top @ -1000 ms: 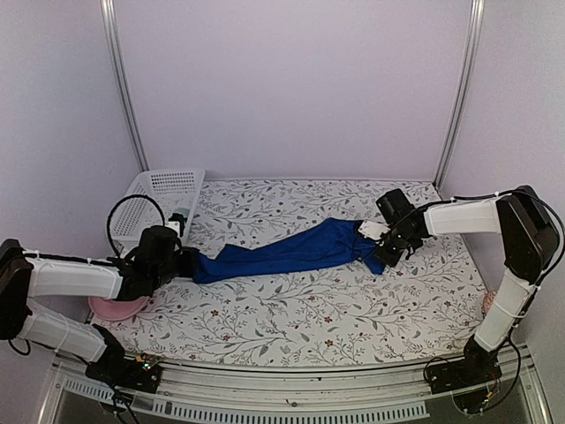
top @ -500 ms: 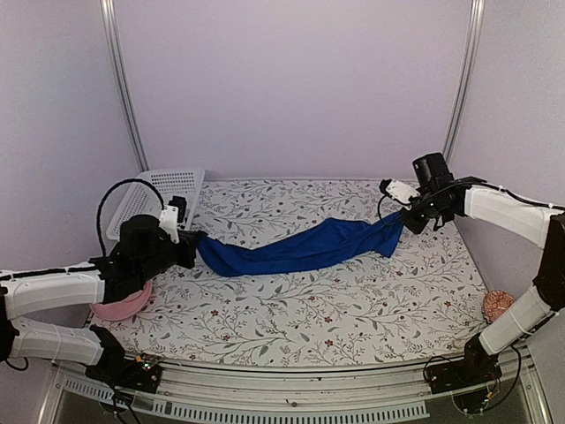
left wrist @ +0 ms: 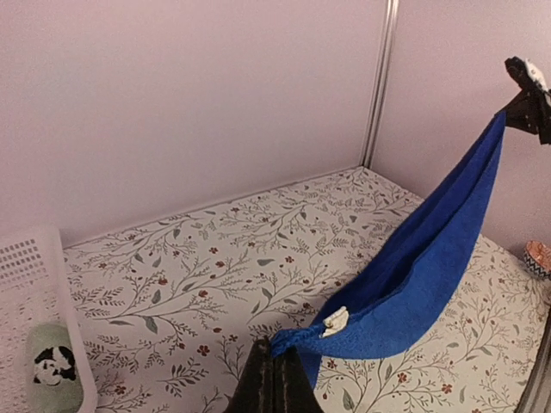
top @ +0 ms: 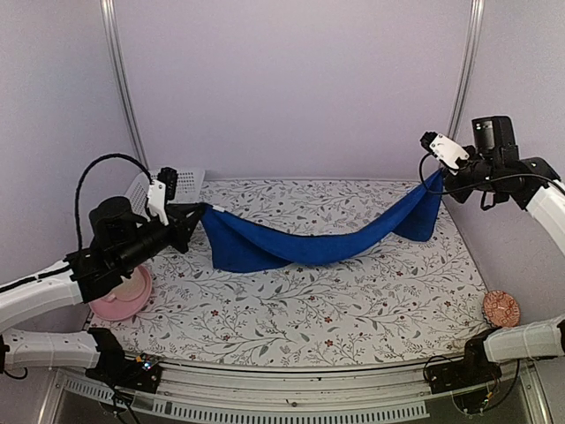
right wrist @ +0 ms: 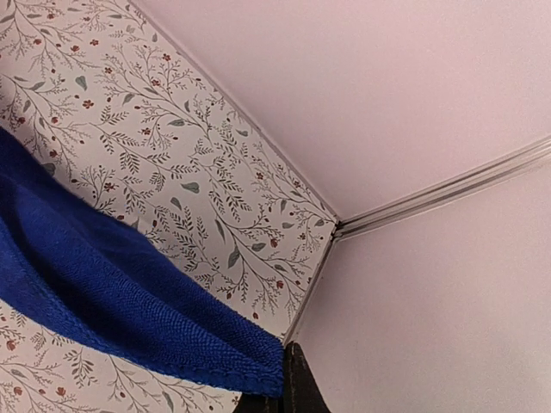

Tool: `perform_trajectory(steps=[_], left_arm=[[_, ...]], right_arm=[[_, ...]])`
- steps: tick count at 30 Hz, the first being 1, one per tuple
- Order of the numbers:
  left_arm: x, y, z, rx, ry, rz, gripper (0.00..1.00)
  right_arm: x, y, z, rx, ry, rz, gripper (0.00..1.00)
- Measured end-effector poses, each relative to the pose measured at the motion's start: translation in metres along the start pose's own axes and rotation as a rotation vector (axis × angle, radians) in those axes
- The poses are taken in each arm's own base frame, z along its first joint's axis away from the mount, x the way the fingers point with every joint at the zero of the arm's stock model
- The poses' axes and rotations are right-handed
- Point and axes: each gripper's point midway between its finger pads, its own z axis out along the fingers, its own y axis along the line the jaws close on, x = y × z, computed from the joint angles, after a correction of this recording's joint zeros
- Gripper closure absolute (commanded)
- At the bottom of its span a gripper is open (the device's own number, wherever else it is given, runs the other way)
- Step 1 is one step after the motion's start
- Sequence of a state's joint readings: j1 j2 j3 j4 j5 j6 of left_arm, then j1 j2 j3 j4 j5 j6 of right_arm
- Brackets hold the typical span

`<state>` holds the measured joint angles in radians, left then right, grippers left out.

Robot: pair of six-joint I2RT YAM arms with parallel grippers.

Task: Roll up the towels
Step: Flatten out the towel at the center of the board.

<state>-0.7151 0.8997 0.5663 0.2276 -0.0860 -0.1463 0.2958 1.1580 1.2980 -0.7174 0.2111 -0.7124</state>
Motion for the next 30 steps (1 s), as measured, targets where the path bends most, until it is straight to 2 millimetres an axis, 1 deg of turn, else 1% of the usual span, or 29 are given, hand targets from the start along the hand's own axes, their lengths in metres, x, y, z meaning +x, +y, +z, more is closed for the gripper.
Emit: perform_trajectory(steps=[4,6,8,10,11,12,13,14,16,17,18,19,20,21,23,25,26,27,29,30], left_arm=[[-0.055,0.011,-0.029,-0.07,-0.144,-0.01,1.0],[-0.085,0.017,-0.048,-0.108,-0.23,-0.021,1.0],[-0.103,0.024,-0.061,-0.145,-0.284,-0.033,1.0],[-0.112,0.031,-0.067,-0.19,-0.31,-0.046,1.0],[-0.111,0.036,-0.066,-0.218,-0.304,-0.053,1.0],[-0.106,0.039,-0.06,-0.242,-0.285,-0.058,1.0],[-0.097,0.043,-0.051,-0.266,-0.251,-0.06,1.0],[-0.087,0.047,-0.042,-0.283,-0.216,-0.061,1.0],[-0.058,0.057,-0.016,-0.321,-0.12,-0.064,1.0],[-0.042,0.064,-0.003,-0.34,-0.07,-0.068,1.0],[-0.021,0.073,0.011,-0.363,-0.008,-0.072,1.0],[0.001,0.082,0.024,-0.385,0.055,-0.078,1.0],[0.022,0.09,0.035,-0.403,0.114,-0.081,1.0],[0.041,0.096,0.045,-0.419,0.166,-0.086,1.0],[0.067,0.106,0.066,-0.442,0.243,-0.087,1.0],[0.079,0.112,0.094,-0.452,0.28,-0.088,1.0],[0.083,0.116,0.11,-0.455,0.288,-0.089,1.0],[0.085,0.12,0.126,-0.459,0.292,-0.09,1.0],[0.091,0.128,0.154,-0.47,0.294,-0.088,1.0],[0.093,0.131,0.163,-0.476,0.294,-0.085,1.0]], right_arm=[[-0.008,-0.021,-0.035,0.062,-0.042,0.014,0.97],[-0.013,-0.031,-0.052,0.085,-0.068,0.022,0.97],[-0.015,-0.036,-0.065,0.097,-0.084,0.026,0.97],[-0.013,-0.035,-0.071,0.097,-0.086,0.027,0.97],[-0.01,-0.033,-0.069,0.091,-0.076,0.025,0.97],[-0.006,-0.03,-0.065,0.085,-0.061,0.022,0.96],[-0.001,-0.024,-0.056,0.074,-0.038,0.017,0.96],[0.007,-0.018,-0.044,0.06,0.0,0.01,0.96],[0.024,-0.004,-0.01,0.012,0.09,-0.004,0.96],[0.035,0.003,0.012,-0.018,0.148,-0.009,0.96],[0.045,0.012,0.039,-0.056,0.208,-0.019,0.96],[0.054,0.012,0.054,-0.065,0.246,-0.013,0.96],[0.071,0.018,0.082,-0.097,0.314,-0.014,0.96],[0.081,0.023,0.1,-0.12,0.355,-0.017,0.96],[0.105,0.031,0.142,-0.165,0.448,-0.022,0.94],[0.118,0.03,0.177,-0.184,0.507,-0.024,0.94],[0.12,0.028,0.193,-0.185,0.519,-0.024,0.94],[0.12,0.023,0.214,-0.173,0.525,-0.02,0.95],[0.121,0.016,0.242,-0.151,0.531,-0.015,0.95],[0.122,0.014,0.252,-0.141,0.533,-0.014,0.95]])
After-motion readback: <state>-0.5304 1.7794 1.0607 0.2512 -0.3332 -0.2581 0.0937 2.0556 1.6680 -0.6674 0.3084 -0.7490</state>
